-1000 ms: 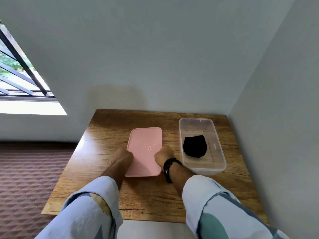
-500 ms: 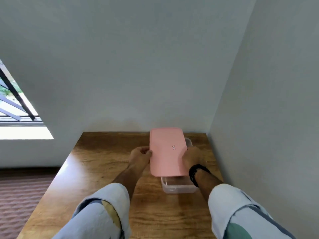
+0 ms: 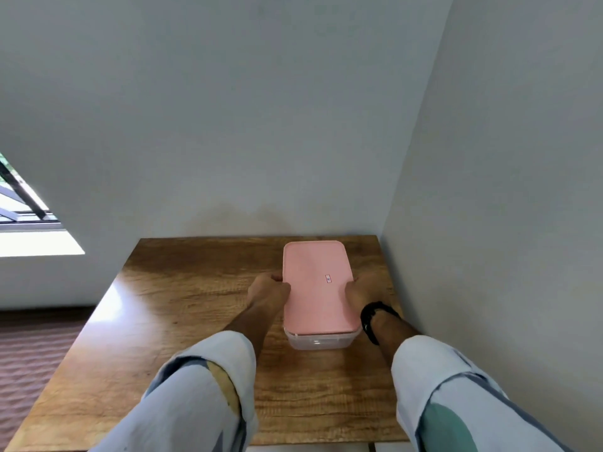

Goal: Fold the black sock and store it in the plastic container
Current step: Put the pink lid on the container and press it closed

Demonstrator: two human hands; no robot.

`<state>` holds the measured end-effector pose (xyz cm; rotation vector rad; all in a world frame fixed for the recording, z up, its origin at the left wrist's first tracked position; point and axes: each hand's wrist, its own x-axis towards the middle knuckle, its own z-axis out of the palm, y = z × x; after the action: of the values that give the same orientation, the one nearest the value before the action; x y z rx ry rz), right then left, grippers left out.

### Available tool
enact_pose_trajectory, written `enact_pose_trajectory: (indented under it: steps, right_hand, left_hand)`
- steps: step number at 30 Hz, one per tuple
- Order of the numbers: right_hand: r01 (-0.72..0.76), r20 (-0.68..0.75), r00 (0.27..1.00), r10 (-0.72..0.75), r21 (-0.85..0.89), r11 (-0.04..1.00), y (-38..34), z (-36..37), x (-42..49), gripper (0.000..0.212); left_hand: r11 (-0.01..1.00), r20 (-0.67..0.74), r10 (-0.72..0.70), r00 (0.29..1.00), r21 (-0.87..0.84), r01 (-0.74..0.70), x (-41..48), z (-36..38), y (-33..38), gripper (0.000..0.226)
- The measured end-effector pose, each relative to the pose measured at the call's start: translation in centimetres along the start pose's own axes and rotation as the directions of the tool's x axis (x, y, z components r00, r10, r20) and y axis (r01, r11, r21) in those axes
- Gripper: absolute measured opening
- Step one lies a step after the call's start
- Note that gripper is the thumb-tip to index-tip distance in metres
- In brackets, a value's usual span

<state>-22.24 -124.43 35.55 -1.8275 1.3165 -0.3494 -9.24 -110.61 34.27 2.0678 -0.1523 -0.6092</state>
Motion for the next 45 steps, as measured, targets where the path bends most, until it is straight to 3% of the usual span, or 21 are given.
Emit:
enact_pose_trajectory:
  steps: [4, 7, 10, 13, 16, 18, 24, 26, 30, 34, 37, 42, 45]
  right_hand:
    - [-0.018, 0.095, 0.995, 0.018, 0.007, 1.0, 0.5, -0.4, 1.1, 0.031]
    - [-0.14, 0.225, 0.968, 0.111, 0.118, 0.983, 0.6, -0.7, 2.1, 0.022]
    - [-0.203, 0.27, 0.95, 0.158, 0.147, 0.968, 0.4, -1.2, 2.5, 0.022]
    - [-0.105, 0.174, 0.979, 0.102, 0.008, 0.994, 0.3, -1.3, 2.4, 0.021]
    - [0.05, 0.071, 0.997, -0.036, -0.21, 0.976, -0.5, -1.2, 1.9, 0.037]
    - [0.08, 0.081, 0.995, -0.062, -0.248, 0.965, -0.5, -0.8, 1.7, 0.035]
    - [-0.031, 0.248, 0.968, 0.032, -0.006, 0.999, 0.7, -0.8, 1.7, 0.03]
    - [-0.055, 0.284, 0.958, 0.032, 0.074, 0.996, 0.7, -0.7, 1.8, 0.039]
    - [-0.07, 0.319, 0.947, 0.041, 0.081, 0.994, 0.3, -0.3, 2.3, 0.039]
    - [-0.003, 0.23, 0.973, 0.004, -0.004, 1.0, -0.8, 0.7, 4.1, 0.037]
    - [0.035, 0.229, 0.973, -0.036, 0.005, 0.999, -1.6, 1.6, 5.9, 0.039]
    - [0.003, 0.194, 0.981, -0.021, 0.093, 0.996, -2.5, 2.5, 8.9, 0.044]
    - [-0.02, 0.157, 0.988, -0.005, 0.156, 0.988, -1.9, 3.1, 9.8, 0.034]
  left_hand:
    - [1.0, 0.027, -0.019, 0.999, -0.017, 0.02, 0.3, 0.0, 0.0, 0.032]
    - [0.999, -0.015, -0.008, 1.0, -0.045, 0.008, 0.4, -0.1, 0.1, 0.004]
    - [0.999, -0.043, -0.015, 0.999, -0.029, 0.014, 0.5, -0.1, 0.1, 0.02]
    - [0.999, -0.051, -0.031, 0.998, 0.034, 0.033, 0.3, 0.0, 0.1, 0.027]
    - [0.998, -0.043, -0.063, 0.997, 0.026, 0.064, 0.3, -0.3, 0.2, 0.018]
    - [0.997, -0.018, -0.076, 0.997, -0.015, 0.076, 0.3, -0.5, 0.1, 0.02]
    - [0.997, -0.022, -0.058, 0.998, -0.053, 0.057, -0.4, -0.4, 0.0, 0.007]
    - [0.997, -0.004, -0.051, 0.999, -0.063, 0.051, -0.8, -0.4, 0.0, 0.017]
    - [0.998, 0.068, 0.025, 0.997, 0.058, -0.029, -0.8, -0.3, 0.7, 0.038]
    - [0.933, 0.179, 0.177, 0.968, 0.282, -0.223, 0.3, -0.5, 1.4, 0.051]
    - [0.904, 0.261, 0.146, 0.954, 0.356, -0.236, 1.9, -0.8, 1.7, 0.064]
    - [0.846, 0.256, 0.178, 0.95, 0.453, -0.281, 3.7, -1.7, 2.4, 0.062]
    - [0.746, 0.167, 0.285, 0.944, 0.579, -0.328, 4.2, -1.0, 2.4, 0.043]
